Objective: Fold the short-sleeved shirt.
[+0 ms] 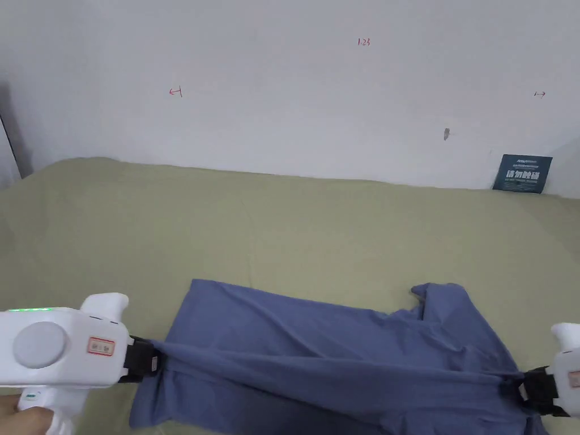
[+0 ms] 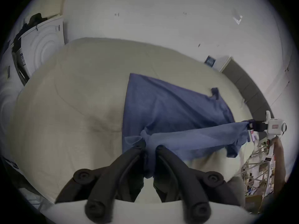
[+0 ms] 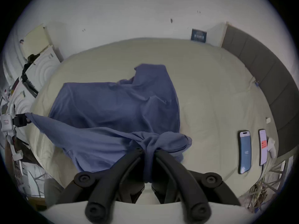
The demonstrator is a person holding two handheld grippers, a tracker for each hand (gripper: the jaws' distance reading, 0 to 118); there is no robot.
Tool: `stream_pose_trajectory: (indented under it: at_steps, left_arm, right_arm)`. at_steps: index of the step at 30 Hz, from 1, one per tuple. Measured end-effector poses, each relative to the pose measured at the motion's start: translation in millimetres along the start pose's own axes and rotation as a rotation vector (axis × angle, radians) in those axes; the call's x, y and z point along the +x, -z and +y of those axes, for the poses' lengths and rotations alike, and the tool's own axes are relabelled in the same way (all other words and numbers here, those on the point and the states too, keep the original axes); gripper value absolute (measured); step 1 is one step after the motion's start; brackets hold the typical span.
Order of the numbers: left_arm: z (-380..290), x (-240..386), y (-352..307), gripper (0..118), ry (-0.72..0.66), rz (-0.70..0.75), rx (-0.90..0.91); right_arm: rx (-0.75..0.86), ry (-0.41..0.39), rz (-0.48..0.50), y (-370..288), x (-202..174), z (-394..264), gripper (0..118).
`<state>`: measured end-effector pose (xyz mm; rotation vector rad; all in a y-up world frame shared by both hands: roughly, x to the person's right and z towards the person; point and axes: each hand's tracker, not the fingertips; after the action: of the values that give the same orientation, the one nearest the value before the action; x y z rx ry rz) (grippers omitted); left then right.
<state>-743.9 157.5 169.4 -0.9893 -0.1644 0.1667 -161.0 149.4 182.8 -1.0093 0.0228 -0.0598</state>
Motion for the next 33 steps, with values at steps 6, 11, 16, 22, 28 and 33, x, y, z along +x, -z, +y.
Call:
stream_pose_trajectory:
  at_steps: [6,11,16,22,28,33]
  left_arm:
    - [2,-14,69,46,0.032,0.128,-0.083]
    - [-21,-32,45,91,-0.042,0.099,0.017]
    - [-51,-21,-28,55,-0.001,0.155,0.274]
    - [-98,-2,-70,0,0.046,0.105,0.260]
    - [-109,-9,-33,16,-0.018,0.117,0.139]
    - [-74,-13,20,82,-0.044,0.100,0.123]
  right_arm:
    - [0.000,0.003,-0.103,44,-1,-10,40]
    - [0.099,0.060,-0.048,21,13,-29,78]
    - [0.286,0.060,-0.013,-49,10,-60,62]
    - [0.337,0.091,0.000,-79,-2,-105,0]
    - [0.256,0.123,0.015,-59,-7,-130,0]
    - [0.263,0.096,0.020,-63,-12,-119,0]
